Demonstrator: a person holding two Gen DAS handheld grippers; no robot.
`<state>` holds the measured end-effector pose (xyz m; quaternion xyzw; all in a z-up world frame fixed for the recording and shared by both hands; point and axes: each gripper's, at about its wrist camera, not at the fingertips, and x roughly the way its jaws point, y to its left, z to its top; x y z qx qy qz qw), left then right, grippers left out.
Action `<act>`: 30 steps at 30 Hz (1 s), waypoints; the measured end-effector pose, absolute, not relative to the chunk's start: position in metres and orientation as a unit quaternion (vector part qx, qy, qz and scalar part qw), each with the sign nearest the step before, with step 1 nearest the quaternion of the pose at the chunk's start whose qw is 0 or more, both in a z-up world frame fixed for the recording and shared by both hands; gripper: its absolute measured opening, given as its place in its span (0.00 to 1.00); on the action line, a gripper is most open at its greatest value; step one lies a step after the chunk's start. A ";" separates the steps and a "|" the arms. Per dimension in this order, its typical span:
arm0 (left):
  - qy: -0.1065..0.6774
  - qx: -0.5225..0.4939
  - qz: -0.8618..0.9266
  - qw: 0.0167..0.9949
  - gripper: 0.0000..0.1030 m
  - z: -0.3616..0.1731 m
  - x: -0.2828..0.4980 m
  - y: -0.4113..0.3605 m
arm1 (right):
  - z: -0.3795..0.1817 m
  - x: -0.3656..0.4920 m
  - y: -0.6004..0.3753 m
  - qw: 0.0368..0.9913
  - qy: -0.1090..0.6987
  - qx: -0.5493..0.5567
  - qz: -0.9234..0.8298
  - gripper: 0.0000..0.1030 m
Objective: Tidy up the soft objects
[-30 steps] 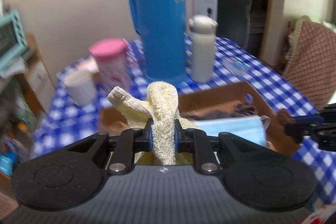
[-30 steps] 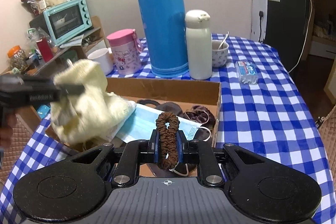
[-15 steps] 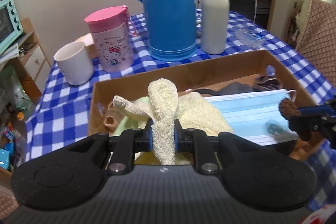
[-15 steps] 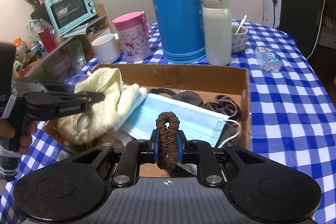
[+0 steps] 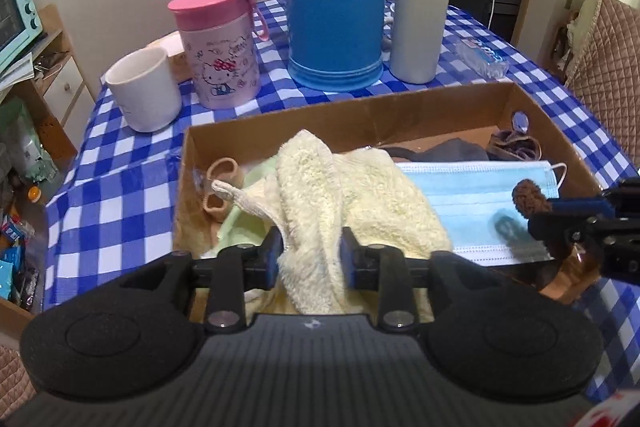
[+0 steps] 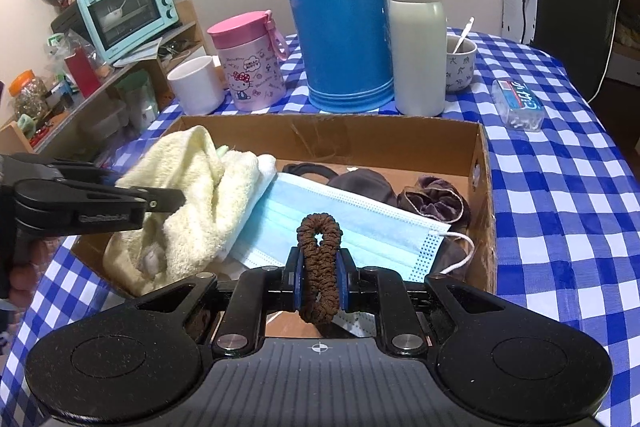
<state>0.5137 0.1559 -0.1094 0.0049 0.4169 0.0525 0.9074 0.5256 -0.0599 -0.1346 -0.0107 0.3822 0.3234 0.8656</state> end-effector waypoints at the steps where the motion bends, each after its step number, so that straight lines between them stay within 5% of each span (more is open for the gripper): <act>1: 0.418 0.007 0.055 0.907 0.40 -0.107 0.514 0.156 | -0.134 0.526 -0.059 0.867 0.379 -0.009 0.323 0.17; 4: 0.417 0.013 0.056 0.907 0.51 -0.100 0.511 0.157 | -0.129 0.527 -0.057 0.873 0.368 0.007 0.319 0.21; 6: 0.414 0.017 0.064 0.908 0.53 -0.094 0.509 0.158 | -0.127 0.528 -0.055 0.875 0.367 0.008 0.316 0.50; 8: 0.409 0.014 0.063 0.910 0.56 -0.089 0.507 0.158 | -0.123 0.525 -0.055 0.882 0.352 0.009 0.313 0.60; 30: 0.405 -0.003 0.076 0.911 0.62 -0.062 0.474 0.151 | -0.109 0.505 -0.076 0.885 0.368 0.011 0.284 0.69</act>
